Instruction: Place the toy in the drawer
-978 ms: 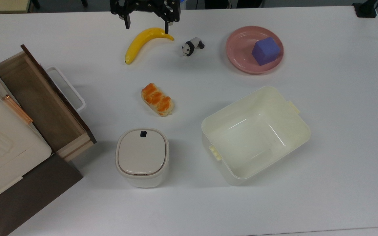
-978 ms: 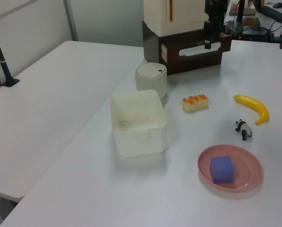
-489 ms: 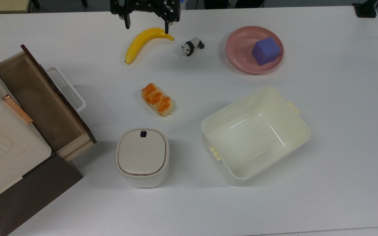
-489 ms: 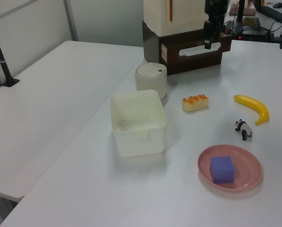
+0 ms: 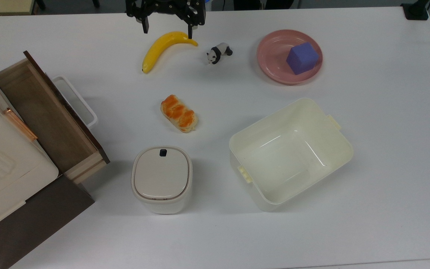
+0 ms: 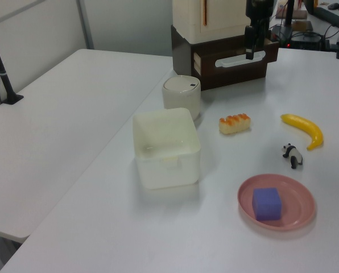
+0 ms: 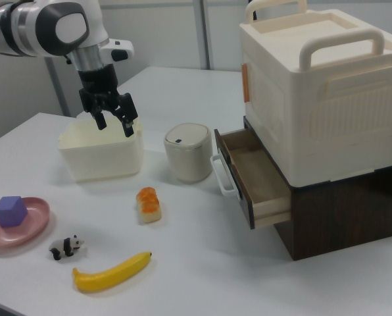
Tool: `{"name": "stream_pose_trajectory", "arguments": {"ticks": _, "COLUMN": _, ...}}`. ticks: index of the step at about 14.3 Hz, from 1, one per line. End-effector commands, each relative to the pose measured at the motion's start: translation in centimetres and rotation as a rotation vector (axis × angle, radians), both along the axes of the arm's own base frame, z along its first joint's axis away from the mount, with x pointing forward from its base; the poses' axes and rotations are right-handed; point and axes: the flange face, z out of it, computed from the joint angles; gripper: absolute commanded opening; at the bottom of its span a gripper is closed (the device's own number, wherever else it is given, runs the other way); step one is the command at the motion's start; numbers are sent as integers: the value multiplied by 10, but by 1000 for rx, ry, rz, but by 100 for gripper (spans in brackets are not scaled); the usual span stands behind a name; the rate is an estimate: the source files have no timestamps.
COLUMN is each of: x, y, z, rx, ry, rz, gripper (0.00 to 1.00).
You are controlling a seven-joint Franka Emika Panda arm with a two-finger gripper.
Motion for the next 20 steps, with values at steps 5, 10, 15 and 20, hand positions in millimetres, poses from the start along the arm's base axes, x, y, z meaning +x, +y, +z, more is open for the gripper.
{"name": "stream_pose_trajectory", "arguments": {"ticks": 5, "x": 8, "y": 14, "z": -16, "rx": 11, "ry": -5, "rz": 21, "gripper": 100}}
{"name": "stream_pose_trajectory", "arguments": {"ticks": 10, "x": 13, "y": 31, "z": -35, "rx": 7, "ry": -11, "rz": 53, "gripper": 100}}
{"name": "stream_pose_trajectory", "arguments": {"ticks": 15, "x": 10, "y": 37, "z": -49, "rx": 5, "ry": 5, "rz": 66, "gripper": 100}}
{"name": "stream_pose_trajectory", "arguments": {"ticks": 20, "x": 3, "y": 36, "z": -54, "rx": 5, "ry": 23, "rz": 64, "gripper": 100}}
